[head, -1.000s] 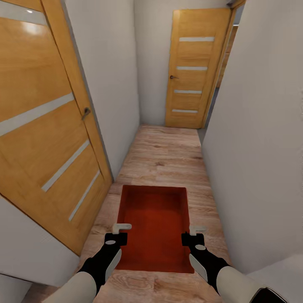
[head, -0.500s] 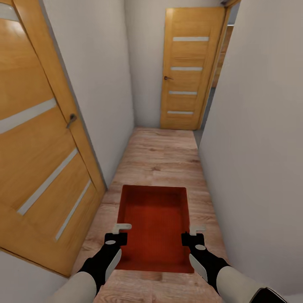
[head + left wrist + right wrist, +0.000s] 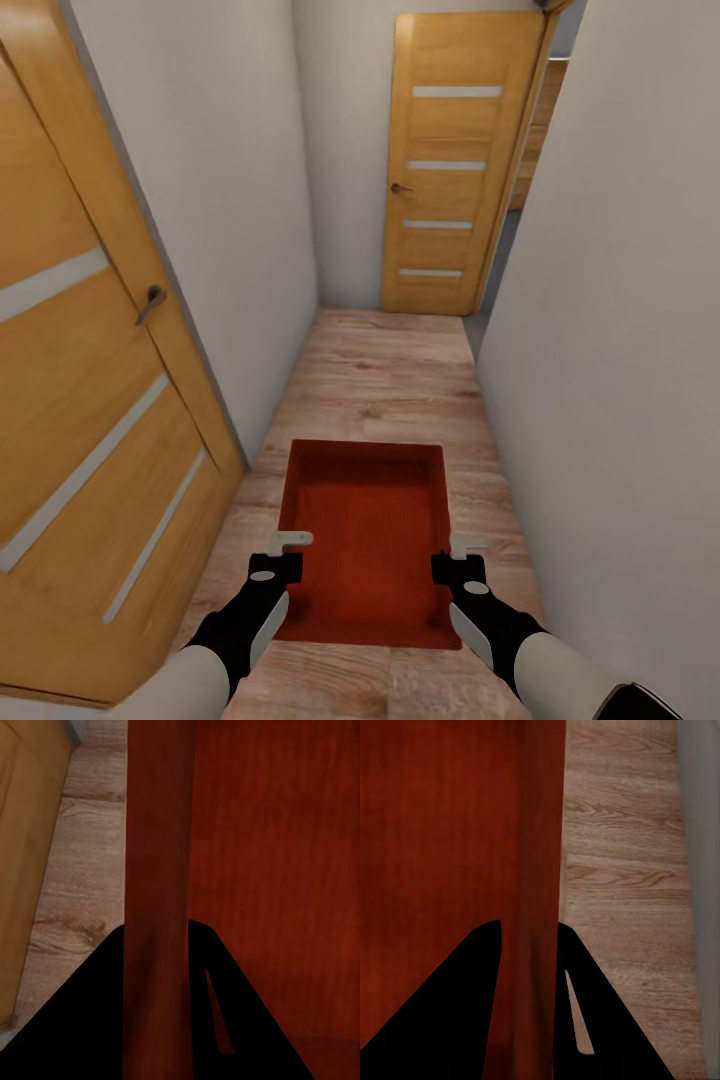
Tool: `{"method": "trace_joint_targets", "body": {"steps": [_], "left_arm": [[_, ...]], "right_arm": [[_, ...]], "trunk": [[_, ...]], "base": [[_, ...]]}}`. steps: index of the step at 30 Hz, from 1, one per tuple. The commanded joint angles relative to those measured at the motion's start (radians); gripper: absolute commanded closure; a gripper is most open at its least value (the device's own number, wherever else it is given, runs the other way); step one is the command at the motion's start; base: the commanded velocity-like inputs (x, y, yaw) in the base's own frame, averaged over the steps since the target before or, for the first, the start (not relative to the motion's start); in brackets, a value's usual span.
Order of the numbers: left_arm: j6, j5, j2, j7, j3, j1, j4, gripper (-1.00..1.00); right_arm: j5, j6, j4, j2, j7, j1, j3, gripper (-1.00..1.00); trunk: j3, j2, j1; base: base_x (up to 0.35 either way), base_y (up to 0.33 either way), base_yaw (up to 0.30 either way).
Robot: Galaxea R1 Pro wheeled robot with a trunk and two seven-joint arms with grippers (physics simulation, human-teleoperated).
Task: Move the two storage containers from the living room to the garage. In the garage, place one container on the floor and stack the other container on top of it (either order is fine).
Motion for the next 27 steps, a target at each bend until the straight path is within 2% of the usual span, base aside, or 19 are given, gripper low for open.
{"method": "trace_joint_targets", "body": {"steps": [1,27], "left_arm": [[0.06,0.03,0.002,0.012,-0.019,0.0,0.003,1.0],[0.059,0.03,0.002,0.012,-0.019,0.0,0.003,1.0]], "right_arm": [[0.012,-0.007,-0.002,-0.007,-0.02,-0.002,-0.018,1.0],[0.012,-0.007,-0.002,-0.007,-0.02,-0.002,-0.018,1.0]], "trunk": [[-0.002,-0.002,0.001],[-0.002,-0.002,0.001]], "base": [[0.322,0.0,0.0],[0.322,0.0,0.0]]}}
